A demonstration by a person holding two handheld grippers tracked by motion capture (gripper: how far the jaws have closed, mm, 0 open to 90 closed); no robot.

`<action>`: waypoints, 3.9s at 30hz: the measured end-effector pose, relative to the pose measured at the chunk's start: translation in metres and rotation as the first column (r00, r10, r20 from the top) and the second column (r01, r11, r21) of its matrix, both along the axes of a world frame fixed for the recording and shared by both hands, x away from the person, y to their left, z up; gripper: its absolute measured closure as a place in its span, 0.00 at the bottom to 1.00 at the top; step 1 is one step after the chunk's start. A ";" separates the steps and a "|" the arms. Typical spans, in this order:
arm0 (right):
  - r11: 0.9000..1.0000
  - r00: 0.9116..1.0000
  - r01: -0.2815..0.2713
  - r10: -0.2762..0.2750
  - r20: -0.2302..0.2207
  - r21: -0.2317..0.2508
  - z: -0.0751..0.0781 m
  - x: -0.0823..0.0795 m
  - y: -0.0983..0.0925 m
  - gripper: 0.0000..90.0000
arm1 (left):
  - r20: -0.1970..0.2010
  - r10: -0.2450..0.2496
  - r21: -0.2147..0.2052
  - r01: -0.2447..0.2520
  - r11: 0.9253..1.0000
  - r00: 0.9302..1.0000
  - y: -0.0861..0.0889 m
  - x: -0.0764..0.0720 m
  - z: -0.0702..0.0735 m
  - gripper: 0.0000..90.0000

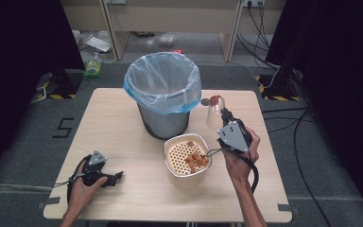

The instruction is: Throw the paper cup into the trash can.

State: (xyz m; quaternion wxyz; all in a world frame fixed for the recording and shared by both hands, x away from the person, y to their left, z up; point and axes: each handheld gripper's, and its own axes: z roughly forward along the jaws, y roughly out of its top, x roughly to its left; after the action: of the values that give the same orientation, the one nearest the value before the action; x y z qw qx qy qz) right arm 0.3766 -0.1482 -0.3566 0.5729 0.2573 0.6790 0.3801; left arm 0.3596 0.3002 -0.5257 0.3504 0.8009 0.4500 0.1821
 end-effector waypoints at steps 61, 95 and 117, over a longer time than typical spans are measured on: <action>0.986 0.931 -0.124 0.155 -0.329 0.113 0.091 0.138 0.132 0.60 | 0.002 0.000 0.003 0.000 1.000 1.000 0.000 0.000 0.000 0.00; 0.964 0.905 0.000 0.112 -0.411 0.264 0.043 0.066 -0.023 0.41 | 0.004 0.001 0.003 -0.001 1.000 1.000 0.000 0.000 0.000 0.00; 0.960 0.839 0.070 0.091 -0.537 0.272 -0.068 0.013 -0.066 0.39 | 0.004 0.000 0.004 0.000 1.000 1.000 0.000 0.000 0.000 0.00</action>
State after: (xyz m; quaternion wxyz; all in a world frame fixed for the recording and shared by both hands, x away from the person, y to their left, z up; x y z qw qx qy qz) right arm 0.3896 -0.2145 -0.4241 0.3120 0.4294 0.7540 0.3870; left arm 0.3593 0.3000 -0.5256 0.3497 0.8013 0.4491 0.1844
